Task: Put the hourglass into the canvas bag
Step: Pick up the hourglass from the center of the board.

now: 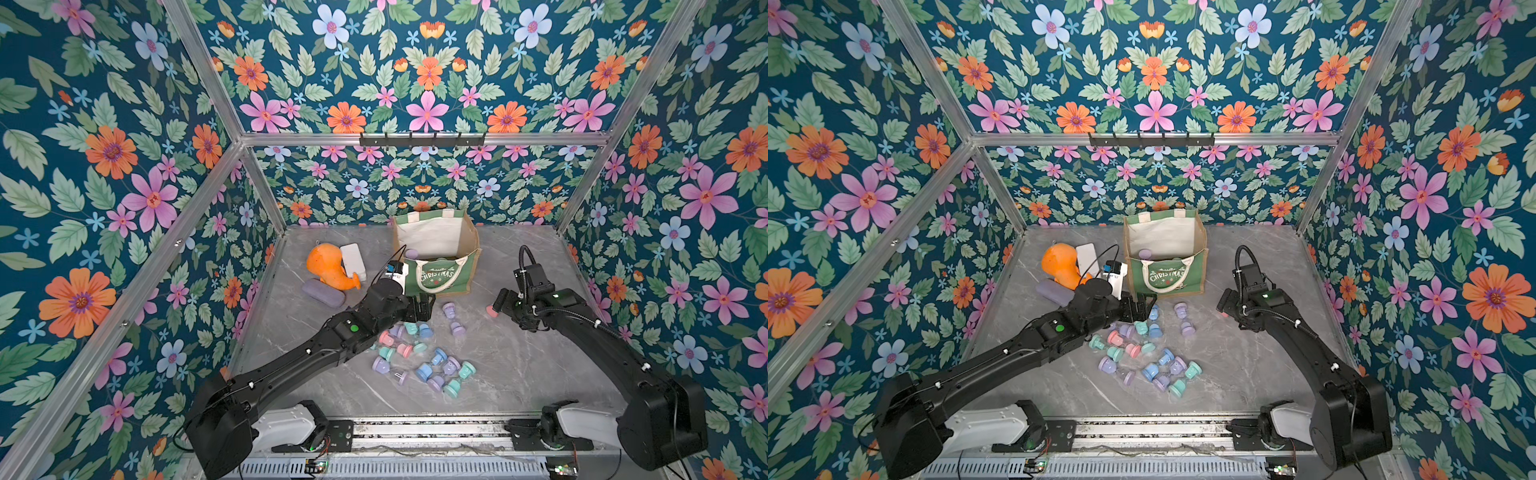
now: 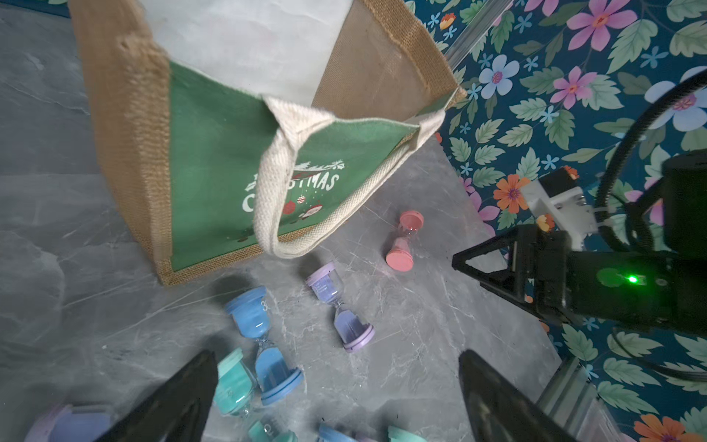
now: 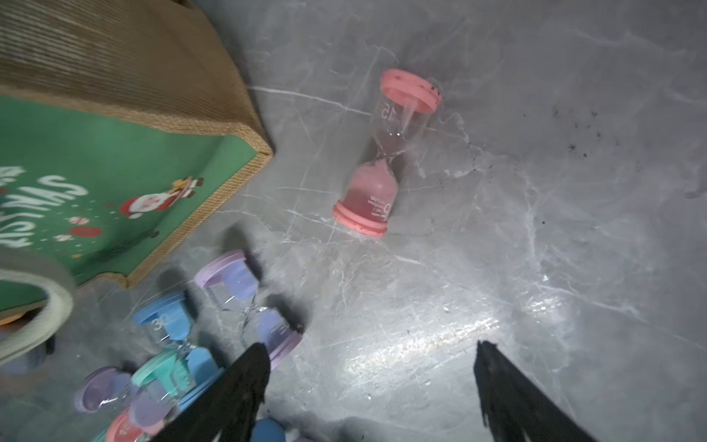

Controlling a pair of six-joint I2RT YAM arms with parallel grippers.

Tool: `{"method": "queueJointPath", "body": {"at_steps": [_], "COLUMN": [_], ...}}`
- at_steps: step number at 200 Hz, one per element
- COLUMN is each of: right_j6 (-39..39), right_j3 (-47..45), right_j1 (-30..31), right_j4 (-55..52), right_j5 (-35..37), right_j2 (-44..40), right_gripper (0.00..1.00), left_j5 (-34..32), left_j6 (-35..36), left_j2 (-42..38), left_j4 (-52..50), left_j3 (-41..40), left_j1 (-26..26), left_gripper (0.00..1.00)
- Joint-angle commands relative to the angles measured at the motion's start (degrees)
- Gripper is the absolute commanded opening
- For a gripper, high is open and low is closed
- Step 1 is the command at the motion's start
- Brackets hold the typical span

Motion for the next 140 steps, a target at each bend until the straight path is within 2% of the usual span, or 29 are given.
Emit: {"method": "queueJointPath", "body": {"at_steps": [1,84,140], "right_j6": [2.5,3.3,3.2], "right_j3": [-0.7,1.9,3.8], "right_j1": [0.0,0.0,0.0], "right_j4": [4.9,10.2,10.6], "right_j5": [1.5,2.9,2.2], "right_j2": [2.8,14.7,20.6], "right_gripper": [0.85,0.81,0.76], "left_j5": [-1.2,-2.1,-3.1], "left_j6": [-0.6,1.4,2.2], "left_j2": [1.4,9.1,11.7], "left_j4": [3.6,6.3,5.2], "left_j3": [0.3,4.4,5.8], "left_j1": [-1.6,-7.2,-7.8], "left_gripper": [1.00,1.00,1.00]}}
